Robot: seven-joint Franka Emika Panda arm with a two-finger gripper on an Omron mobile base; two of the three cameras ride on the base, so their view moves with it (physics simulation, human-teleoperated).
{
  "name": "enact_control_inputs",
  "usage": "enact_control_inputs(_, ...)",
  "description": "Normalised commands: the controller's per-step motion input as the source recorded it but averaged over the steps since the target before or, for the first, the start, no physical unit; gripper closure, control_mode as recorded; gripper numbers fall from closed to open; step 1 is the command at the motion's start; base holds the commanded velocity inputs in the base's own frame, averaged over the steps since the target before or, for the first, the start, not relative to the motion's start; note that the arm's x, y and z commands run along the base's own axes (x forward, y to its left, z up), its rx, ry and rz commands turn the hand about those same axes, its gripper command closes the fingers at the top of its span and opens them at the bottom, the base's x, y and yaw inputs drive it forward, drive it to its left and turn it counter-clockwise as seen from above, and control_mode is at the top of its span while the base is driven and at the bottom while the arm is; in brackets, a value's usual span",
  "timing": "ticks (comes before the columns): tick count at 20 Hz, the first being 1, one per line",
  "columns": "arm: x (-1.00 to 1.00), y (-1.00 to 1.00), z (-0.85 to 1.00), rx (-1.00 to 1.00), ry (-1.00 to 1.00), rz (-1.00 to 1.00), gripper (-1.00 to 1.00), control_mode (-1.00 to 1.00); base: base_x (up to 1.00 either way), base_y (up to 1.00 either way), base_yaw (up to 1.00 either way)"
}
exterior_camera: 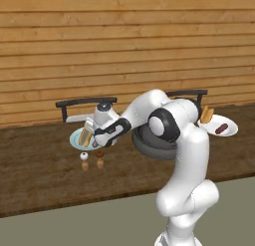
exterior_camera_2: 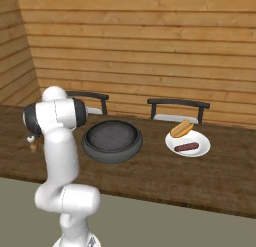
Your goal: Place one bun and one sausage from the bowl on each plate.
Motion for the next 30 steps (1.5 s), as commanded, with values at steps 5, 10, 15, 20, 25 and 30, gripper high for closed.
enact_control_inputs(5, 0.11, 0.00, 0.09, 0.04, -0.01, 0.00, -1.00, -1.00, 0.00, 0.00, 0.00)
enact_control_inputs(10, -0.46, -0.27, 0.91, 0.10, -0.16, 0.00, -1.00, -1.00, 0.00, 0.00, 0.00)
enact_control_inputs(15, -0.98, -0.68, 1.00, 0.08, -0.12, 0.00, -1.00, -1.00, 0.00, 0.00, 0.00)
enact_control_inputs(20, -1.00, -0.69, 1.00, 0.12, 0.03, 0.00, -1.00, -1.00, 0.00, 0.00, 0.00)
enact_control_inputs(25, -1.00, -0.41, 0.97, 0.03, 0.12, -0.01, -1.00, -1.00, 0.00, 0.00, 0.00)
enact_control_inputs(30, -0.96, -0.33, 0.45, -0.04, 0.13, -0.03, -1.00, -1.00, 0.00, 0.00, 0.00)
